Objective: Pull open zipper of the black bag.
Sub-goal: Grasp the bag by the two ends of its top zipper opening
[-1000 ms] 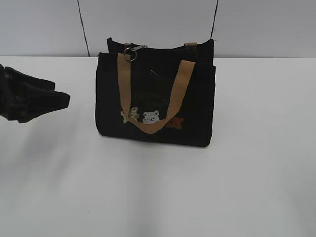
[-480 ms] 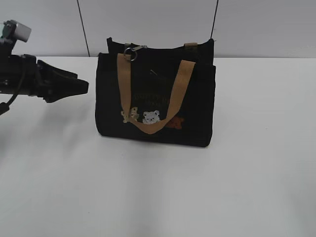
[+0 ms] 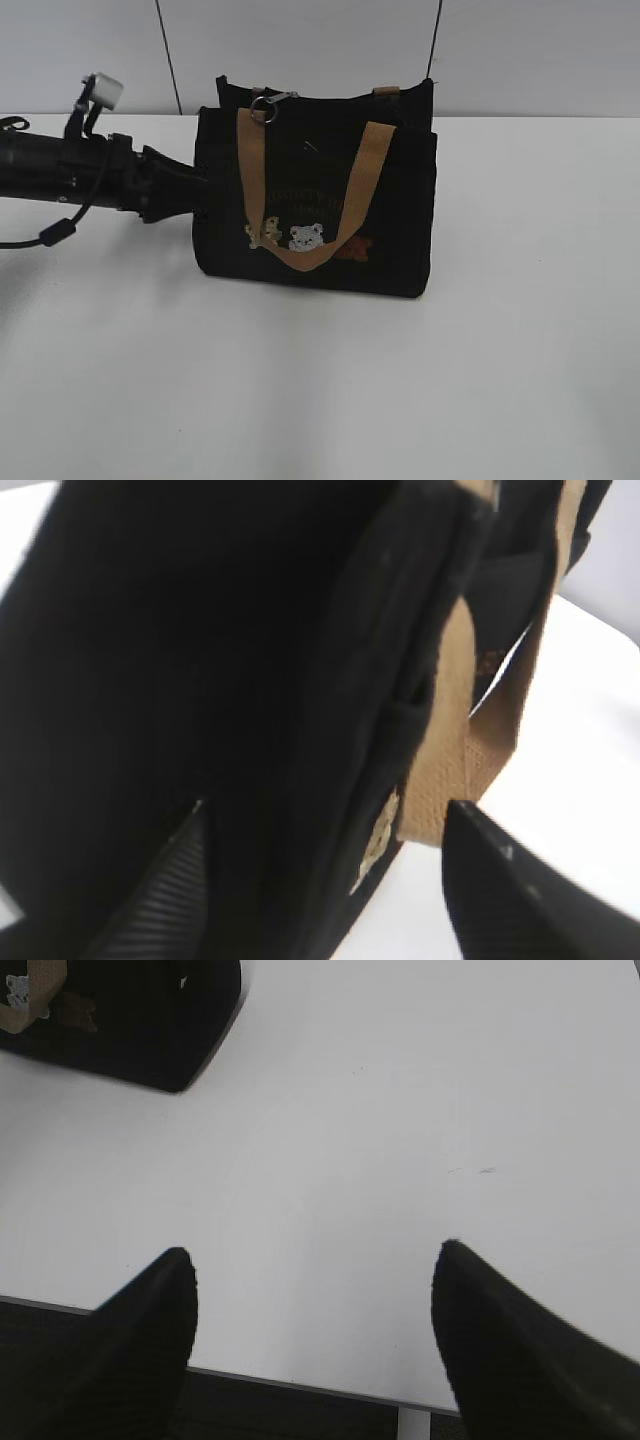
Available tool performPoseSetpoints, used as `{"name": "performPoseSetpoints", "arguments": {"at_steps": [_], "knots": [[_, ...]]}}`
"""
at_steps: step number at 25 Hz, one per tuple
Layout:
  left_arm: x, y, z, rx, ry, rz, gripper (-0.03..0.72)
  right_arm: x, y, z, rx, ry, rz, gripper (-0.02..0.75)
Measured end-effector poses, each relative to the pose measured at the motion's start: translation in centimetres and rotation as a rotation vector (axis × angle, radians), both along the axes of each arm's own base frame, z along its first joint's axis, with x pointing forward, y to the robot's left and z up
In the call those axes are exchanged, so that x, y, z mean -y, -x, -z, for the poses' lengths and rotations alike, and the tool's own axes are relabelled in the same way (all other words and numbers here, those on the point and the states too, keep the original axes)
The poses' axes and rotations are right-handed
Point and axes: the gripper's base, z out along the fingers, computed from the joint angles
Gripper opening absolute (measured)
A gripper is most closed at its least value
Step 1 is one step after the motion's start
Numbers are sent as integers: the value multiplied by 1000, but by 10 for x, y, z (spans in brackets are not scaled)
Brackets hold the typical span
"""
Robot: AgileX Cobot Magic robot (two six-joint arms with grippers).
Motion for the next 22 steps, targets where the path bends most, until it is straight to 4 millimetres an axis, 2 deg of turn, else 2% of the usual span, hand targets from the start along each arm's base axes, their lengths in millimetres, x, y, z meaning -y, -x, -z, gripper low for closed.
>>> {"name": "performPoseSetpoints", "arguments": {"at_steps": [2,4,6,9,11,22], "knots": [[4,1,6,-15,-1,11,512,0,0,0,0,0,0,553],[5,1,7,-16,-6,12,455,0,0,0,0,0,0,553],[5,0,7,-16,-5,11,351,0,0,0,0,0,0,553],[5,0,6,-16,-3,12,113,0,0,0,0,0,0,553],[6,2,5,-16,11,29,38,0,0,0,0,0,0,553],[7,5,4,-17,31,67,31,0,0,0,0,0,0,553]]}}
